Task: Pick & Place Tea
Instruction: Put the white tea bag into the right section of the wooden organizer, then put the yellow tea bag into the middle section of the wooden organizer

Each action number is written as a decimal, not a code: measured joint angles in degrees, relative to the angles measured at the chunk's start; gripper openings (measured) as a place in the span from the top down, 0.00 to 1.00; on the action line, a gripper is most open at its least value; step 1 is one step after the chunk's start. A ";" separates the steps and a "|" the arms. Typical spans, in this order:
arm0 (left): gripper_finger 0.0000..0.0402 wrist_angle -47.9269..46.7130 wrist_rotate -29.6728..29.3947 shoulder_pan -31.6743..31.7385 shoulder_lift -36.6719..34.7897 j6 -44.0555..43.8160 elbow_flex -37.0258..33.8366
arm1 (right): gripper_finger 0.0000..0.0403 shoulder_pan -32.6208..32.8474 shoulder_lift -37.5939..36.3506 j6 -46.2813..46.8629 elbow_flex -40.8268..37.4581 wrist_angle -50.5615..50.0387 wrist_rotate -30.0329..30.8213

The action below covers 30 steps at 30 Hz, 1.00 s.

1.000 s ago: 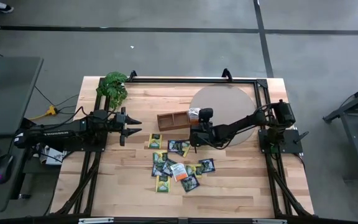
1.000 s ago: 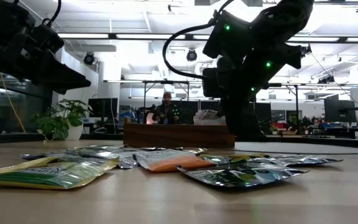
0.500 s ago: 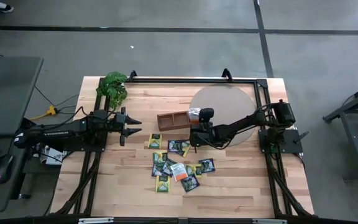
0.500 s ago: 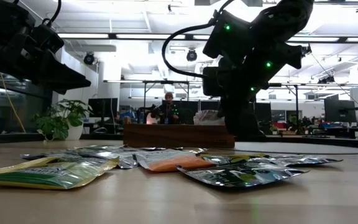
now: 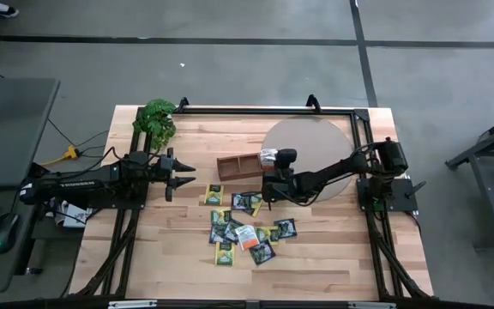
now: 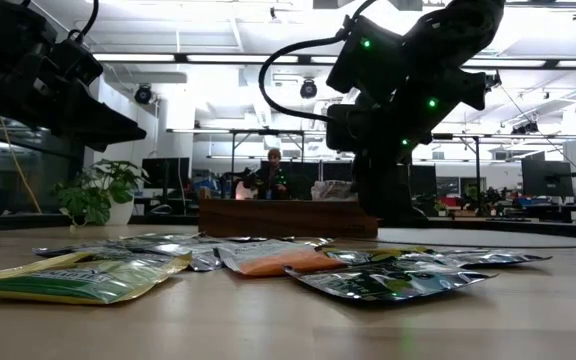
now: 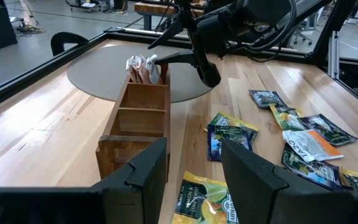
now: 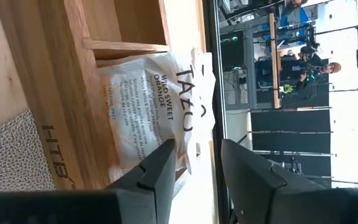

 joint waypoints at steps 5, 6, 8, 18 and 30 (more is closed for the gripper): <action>0.63 0.01 -0.02 -0.01 0.02 0.00 0.00 | 0.66 0.28 -0.67 0.18 0.00 -0.12 1.38; 0.63 0.01 0.01 -0.01 0.02 0.00 0.00 | 0.66 0.37 -1.02 0.18 0.00 -0.10 1.46; 0.63 0.01 0.01 0.01 0.00 0.01 0.00 | 0.66 0.68 -2.03 0.21 0.00 -0.09 1.53; 0.63 -0.01 0.00 -0.01 0.02 0.00 0.00 | 0.66 2.63 -7.38 2.95 0.00 -1.01 1.70; 0.63 0.01 -0.02 0.01 0.02 0.00 0.00 | 0.66 3.46 -9.46 12.05 0.00 -3.75 -7.43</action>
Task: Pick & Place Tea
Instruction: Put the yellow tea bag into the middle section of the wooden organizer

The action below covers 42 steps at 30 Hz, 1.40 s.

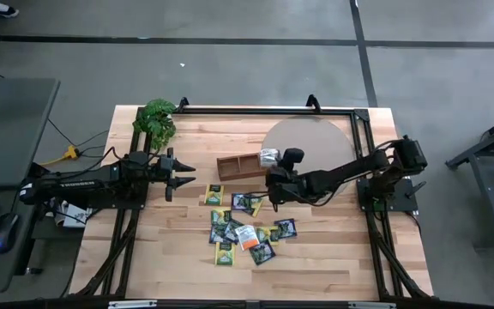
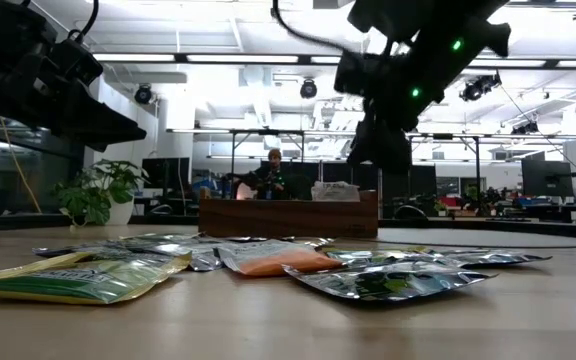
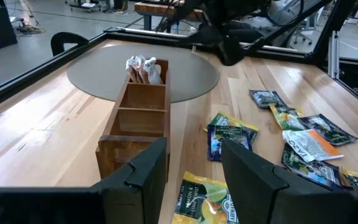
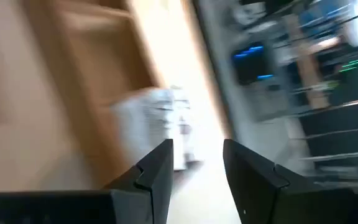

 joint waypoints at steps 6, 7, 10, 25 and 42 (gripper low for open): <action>0.63 -0.01 -0.01 -0.01 0.00 0.01 0.00 | 0.66 0.90 -4.80 16.42 0.00 -4.42 -15.71; 0.63 -0.01 0.04 -0.02 -0.02 0.02 0.00 | 0.66 0.92 -5.81 19.00 0.00 -4.95 -19.06; 0.63 -0.02 0.02 -0.01 -0.01 0.00 0.00 | 0.66 1.02 -8.30 22.72 0.00 -5.92 -30.08; 0.63 -0.01 0.02 0.00 0.00 0.01 0.00 | 0.66 7.50 -5.24 26.81 0.00 -2.31 -57.06; 0.63 0.00 0.01 -0.02 -0.01 0.01 0.00 | 0.66 9.33 3.04 28.65 0.00 -0.46 -55.40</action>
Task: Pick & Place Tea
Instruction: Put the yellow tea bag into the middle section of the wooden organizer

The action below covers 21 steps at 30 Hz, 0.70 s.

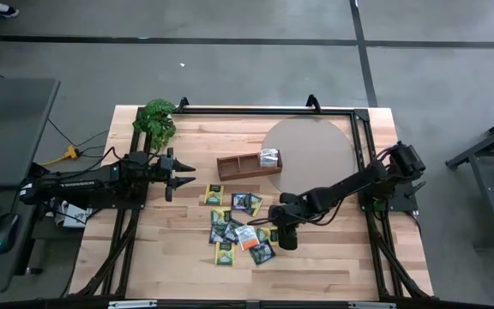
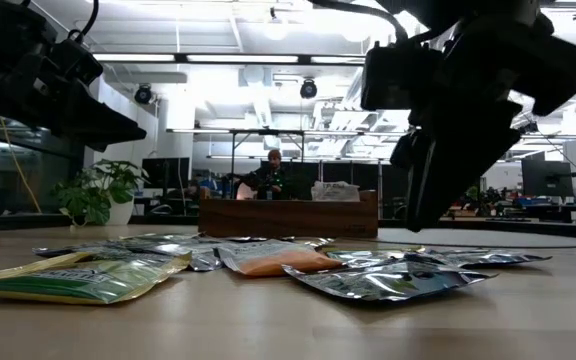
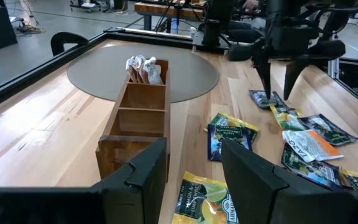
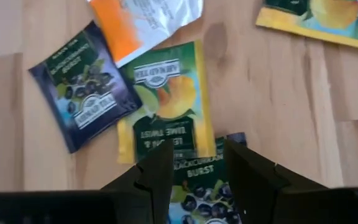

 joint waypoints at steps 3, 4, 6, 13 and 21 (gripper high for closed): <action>0.63 0.00 0.01 0.01 -0.01 0.00 0.00 | 0.66 0.00 0.07 0.02 0.00 -0.15 0.50; 0.63 -0.02 -0.01 0.02 -0.01 0.01 0.00 | 0.66 0.00 0.07 0.22 0.00 -0.21 0.37; 0.63 -0.01 0.01 0.01 0.00 -0.01 0.00 | 0.64 0.00 0.07 0.40 0.00 -0.29 -0.13; 0.63 -0.02 0.01 0.01 0.01 0.01 0.00 | 0.50 0.00 0.07 1.76 0.00 -0.65 0.08; 0.63 -0.01 0.01 0.00 -0.01 0.00 0.00 | 0.45 0.24 0.07 2.78 0.00 -0.68 0.27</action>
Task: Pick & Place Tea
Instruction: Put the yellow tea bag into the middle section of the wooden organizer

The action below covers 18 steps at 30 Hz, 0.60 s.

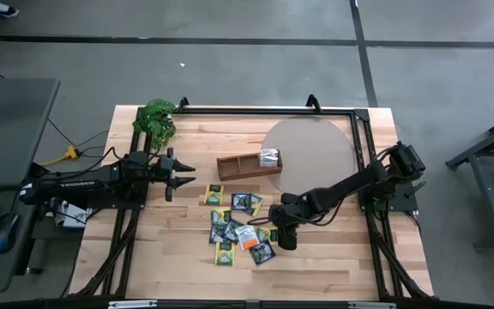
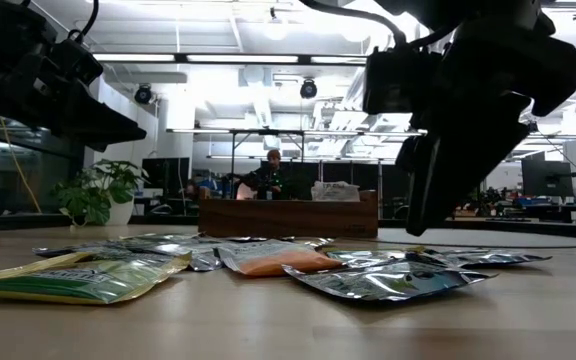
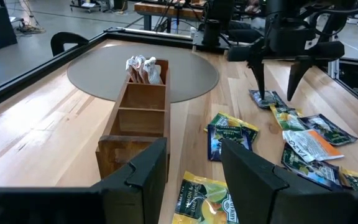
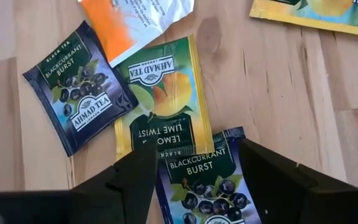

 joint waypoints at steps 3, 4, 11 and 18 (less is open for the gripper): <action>0.63 0.01 0.00 0.01 0.01 0.00 0.00 | 0.46 0.22 0.58 0.06 0.00 0.03 0.22; 0.63 -0.01 0.00 0.00 0.00 -0.01 0.00 | 0.46 0.34 1.07 0.25 0.00 0.00 0.22; 0.63 -0.01 -0.01 -0.01 0.01 0.00 0.00 | 0.46 0.90 3.53 0.65 0.14 0.81 0.97; 0.63 0.00 0.00 0.02 0.00 -0.01 0.00 | 0.51 0.90 3.61 2.41 0.15 0.75 1.87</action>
